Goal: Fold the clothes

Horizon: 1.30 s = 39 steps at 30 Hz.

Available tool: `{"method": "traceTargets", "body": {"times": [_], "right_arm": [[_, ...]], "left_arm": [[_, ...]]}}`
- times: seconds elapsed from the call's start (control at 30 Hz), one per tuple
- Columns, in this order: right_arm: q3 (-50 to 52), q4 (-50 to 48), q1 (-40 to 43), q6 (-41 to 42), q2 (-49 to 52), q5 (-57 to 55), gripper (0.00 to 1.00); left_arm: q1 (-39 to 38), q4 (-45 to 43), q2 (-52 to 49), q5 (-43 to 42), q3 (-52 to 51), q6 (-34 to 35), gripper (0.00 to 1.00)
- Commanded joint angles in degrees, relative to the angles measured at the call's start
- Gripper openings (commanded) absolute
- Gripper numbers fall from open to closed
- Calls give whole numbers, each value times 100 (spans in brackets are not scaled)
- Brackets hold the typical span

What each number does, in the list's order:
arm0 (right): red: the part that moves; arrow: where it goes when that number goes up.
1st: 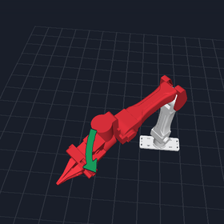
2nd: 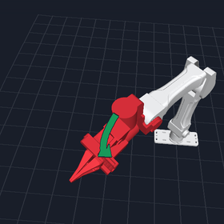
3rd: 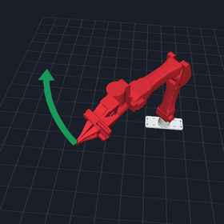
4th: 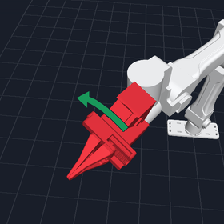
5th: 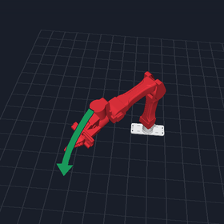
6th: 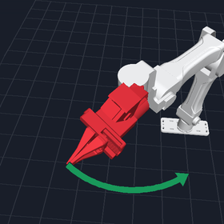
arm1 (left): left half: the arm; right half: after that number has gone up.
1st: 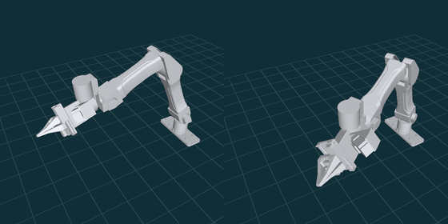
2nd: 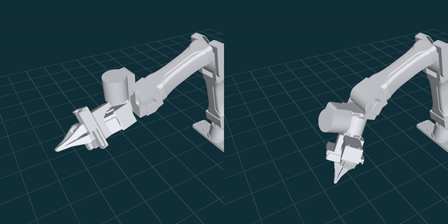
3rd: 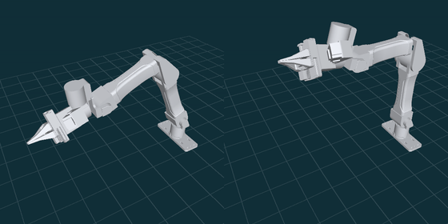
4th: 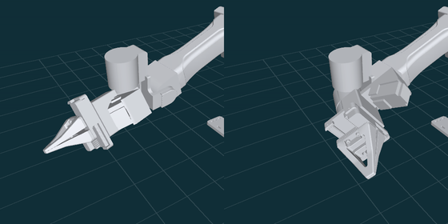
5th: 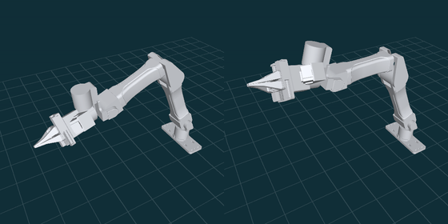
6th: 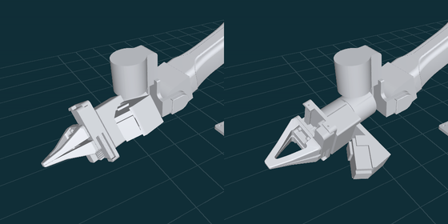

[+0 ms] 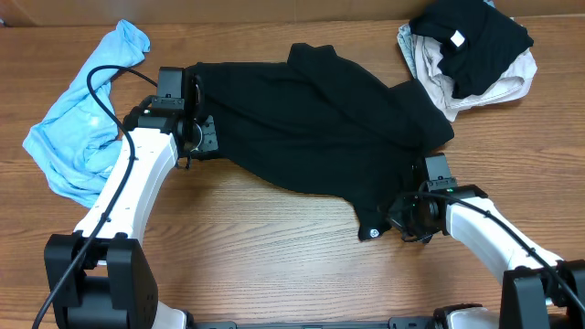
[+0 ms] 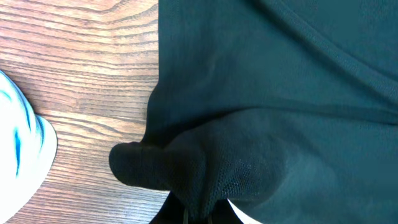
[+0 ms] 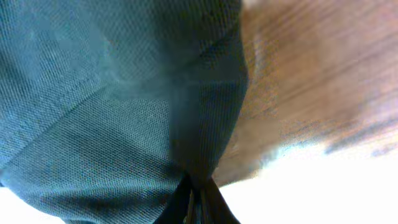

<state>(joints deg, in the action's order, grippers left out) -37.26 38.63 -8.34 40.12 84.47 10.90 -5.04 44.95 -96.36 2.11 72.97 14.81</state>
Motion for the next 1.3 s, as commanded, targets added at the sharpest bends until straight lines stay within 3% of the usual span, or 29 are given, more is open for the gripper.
{"method": "traceTargets", "body": {"times": [0.0, 0.37, 0.63, 0.8, 1.03, 1.17, 1.23, 1.27], "right_arm": [[-96, 293, -28, 39, 109, 26, 4], [-907, 2000, -26, -258, -778, 79, 4], [-2260, 3493, -28, -758, -1084, 7, 4], [-2455, 3132, -28, -1001, -811, -70, 4], [-2559, 1462, -28, -1248, 643, 175, 4], [-2863, 590, -28, -1370, 1021, 352, 17], [-2988, 380, -28, -1508, 1027, 407, 42], [-3069, 413, -28, -1517, 1027, 398, 49]], "left_arm": [[0, -17, 11, -22, 98, -50, 4], [0, 286, 11, 153, 98, -74, 4], [0, 391, 11, 153, 98, -114, 4], [0, 391, 11, 151, 96, -114, 4], [-2, 275, 9, 146, 96, -111, 4], [-2, 140, 9, 142, 96, -109, 4], [-2, 52, 9, 118, 96, -101, 4], [-2, 24, 9, 116, 96, -85, 4]]}}
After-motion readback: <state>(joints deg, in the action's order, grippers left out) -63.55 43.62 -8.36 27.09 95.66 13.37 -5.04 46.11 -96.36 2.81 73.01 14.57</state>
